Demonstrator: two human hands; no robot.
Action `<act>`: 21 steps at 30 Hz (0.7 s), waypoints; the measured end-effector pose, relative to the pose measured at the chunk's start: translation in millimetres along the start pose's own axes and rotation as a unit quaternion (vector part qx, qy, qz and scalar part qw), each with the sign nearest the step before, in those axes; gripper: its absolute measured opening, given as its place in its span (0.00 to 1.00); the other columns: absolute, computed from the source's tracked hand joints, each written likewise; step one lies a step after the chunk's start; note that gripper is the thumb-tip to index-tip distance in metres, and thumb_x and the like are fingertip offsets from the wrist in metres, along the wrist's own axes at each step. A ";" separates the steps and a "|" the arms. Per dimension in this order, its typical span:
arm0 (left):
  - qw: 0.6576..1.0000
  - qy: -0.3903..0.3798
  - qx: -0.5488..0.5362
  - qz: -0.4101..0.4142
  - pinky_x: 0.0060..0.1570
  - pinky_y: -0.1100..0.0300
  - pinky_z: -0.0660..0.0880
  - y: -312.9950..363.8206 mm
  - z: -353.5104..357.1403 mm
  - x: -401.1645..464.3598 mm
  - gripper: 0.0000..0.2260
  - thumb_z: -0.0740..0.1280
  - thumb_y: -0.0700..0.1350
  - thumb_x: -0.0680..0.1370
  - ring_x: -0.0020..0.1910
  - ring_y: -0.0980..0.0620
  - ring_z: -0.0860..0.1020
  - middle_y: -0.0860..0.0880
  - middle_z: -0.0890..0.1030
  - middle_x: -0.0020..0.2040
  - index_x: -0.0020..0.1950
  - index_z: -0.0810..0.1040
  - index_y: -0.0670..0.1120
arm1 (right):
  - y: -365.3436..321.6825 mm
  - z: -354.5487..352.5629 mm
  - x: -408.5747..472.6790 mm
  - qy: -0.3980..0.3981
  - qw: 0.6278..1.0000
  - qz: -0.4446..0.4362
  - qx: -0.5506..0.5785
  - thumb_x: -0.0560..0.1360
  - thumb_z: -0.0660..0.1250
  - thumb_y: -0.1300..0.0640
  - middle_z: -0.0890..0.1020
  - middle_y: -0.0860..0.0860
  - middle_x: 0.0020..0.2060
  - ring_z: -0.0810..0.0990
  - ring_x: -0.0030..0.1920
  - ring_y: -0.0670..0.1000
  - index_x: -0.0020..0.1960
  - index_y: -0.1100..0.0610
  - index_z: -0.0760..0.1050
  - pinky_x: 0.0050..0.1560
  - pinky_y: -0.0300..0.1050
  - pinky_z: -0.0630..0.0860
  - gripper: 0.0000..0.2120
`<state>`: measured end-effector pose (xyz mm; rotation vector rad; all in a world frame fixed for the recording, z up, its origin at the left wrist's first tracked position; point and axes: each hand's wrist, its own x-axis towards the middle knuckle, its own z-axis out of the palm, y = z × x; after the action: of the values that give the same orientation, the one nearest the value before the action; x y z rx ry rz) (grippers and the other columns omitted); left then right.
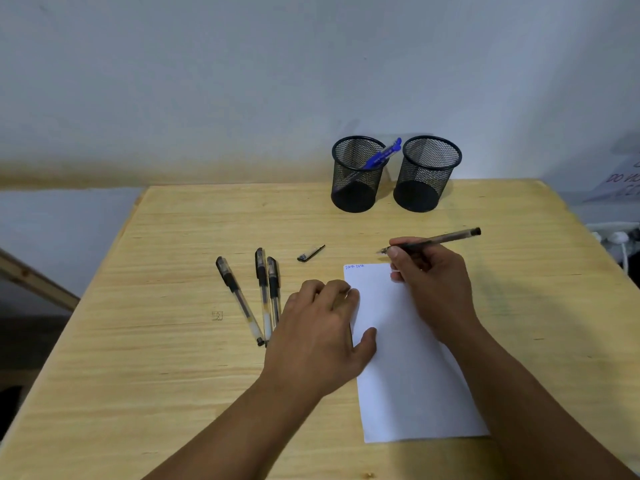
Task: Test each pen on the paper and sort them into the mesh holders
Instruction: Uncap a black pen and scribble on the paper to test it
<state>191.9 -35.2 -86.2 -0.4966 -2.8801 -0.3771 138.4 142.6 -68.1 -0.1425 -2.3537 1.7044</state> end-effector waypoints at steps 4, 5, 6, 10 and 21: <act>1.000 0.020 -0.011 0.004 0.49 0.53 0.72 -1.1 1.2 0.3 0.22 0.63 0.62 0.72 0.54 0.48 0.72 0.54 0.78 0.57 0.57 0.78 0.49 | 1.2 13.1 5.4 -0.007 0.997 -0.010 -0.076 0.76 0.71 0.56 0.83 0.41 0.39 0.82 0.41 0.38 0.45 0.45 0.79 0.44 0.29 0.73 0.06; 1.000 0.024 -0.014 0.005 0.48 0.52 0.72 -1.2 1.6 0.5 0.22 0.63 0.62 0.72 0.54 0.47 0.72 0.53 0.78 0.57 0.57 0.79 0.49 | 2.8 14.8 5.6 -0.008 0.997 -0.011 -0.075 0.75 0.71 0.58 0.82 0.41 0.39 0.81 0.40 0.36 0.45 0.46 0.78 0.42 0.25 0.73 0.07; 0.999 0.027 -0.017 0.005 0.48 0.52 0.72 -1.2 1.8 0.5 0.22 0.63 0.62 0.72 0.54 0.47 0.72 0.53 0.78 0.57 0.57 0.79 0.48 | 4.5 16.1 5.4 -0.006 0.997 -0.010 -0.070 0.74 0.72 0.59 0.82 0.40 0.38 0.81 0.40 0.35 0.44 0.46 0.78 0.40 0.23 0.73 0.08; 0.999 0.033 -0.020 0.004 0.49 0.52 0.73 -1.6 2.2 0.0 0.22 0.64 0.61 0.72 0.54 0.47 0.73 0.53 0.79 0.57 0.58 0.79 0.48 | 10.9 17.7 2.9 0.025 0.996 -0.002 -0.088 0.73 0.73 0.56 0.82 0.36 0.36 0.80 0.42 0.31 0.41 0.43 0.77 0.40 0.19 0.70 0.09; 0.997 0.061 -0.042 -0.001 0.50 0.53 0.71 -1.7 4.7 -0.6 0.23 0.67 0.60 0.71 0.54 0.48 0.74 0.53 0.79 0.57 0.59 0.81 0.47 | 7.4 21.3 4.9 0.017 0.988 -0.005 -0.152 0.74 0.72 0.51 0.80 0.37 0.35 0.78 0.40 0.29 0.43 0.47 0.76 0.38 0.20 0.69 0.05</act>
<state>191.1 -35.6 -91.2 -0.4661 -2.7568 -0.5122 128.1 126.4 -80.8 -0.2091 -2.5676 1.3167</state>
